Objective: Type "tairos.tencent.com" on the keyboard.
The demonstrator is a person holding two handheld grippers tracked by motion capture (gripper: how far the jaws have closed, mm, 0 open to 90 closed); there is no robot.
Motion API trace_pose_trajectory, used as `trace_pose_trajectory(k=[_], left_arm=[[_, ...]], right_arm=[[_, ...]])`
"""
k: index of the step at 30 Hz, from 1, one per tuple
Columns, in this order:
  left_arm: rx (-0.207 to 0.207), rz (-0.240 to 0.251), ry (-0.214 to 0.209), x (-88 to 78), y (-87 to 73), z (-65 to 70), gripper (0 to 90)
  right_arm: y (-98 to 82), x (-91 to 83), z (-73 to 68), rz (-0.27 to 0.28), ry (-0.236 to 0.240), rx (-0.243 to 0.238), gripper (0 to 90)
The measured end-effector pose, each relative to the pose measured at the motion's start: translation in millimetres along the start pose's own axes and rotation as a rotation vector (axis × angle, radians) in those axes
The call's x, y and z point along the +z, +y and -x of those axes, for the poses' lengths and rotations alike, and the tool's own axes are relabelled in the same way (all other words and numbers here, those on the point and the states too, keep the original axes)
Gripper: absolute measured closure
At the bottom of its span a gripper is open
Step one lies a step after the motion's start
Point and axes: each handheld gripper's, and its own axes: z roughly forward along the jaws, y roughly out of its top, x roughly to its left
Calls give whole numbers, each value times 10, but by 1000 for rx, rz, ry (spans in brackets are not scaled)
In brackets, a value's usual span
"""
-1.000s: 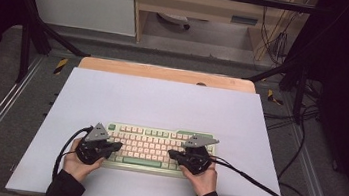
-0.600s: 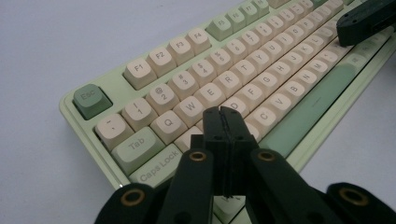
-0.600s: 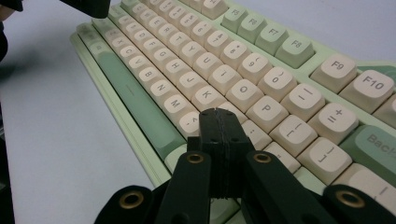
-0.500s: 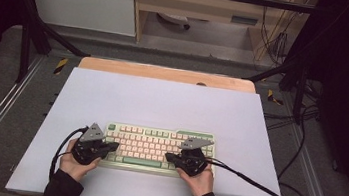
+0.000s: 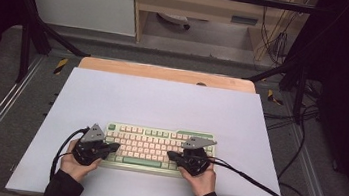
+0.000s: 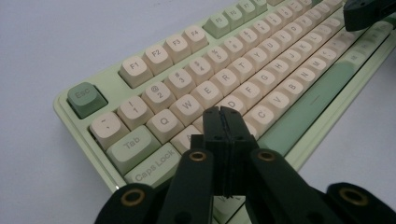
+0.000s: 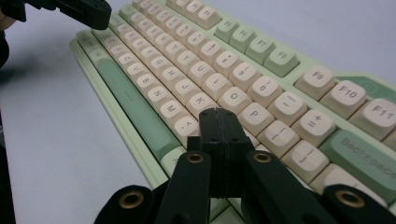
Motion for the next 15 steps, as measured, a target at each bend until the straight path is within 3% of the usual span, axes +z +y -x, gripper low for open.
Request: trace_pose_trajectory(k=[15], left_arm=[[23,1,-17,73,110,121,896]], right_arm=[[-36,-188,119,18,-35,20,900]])
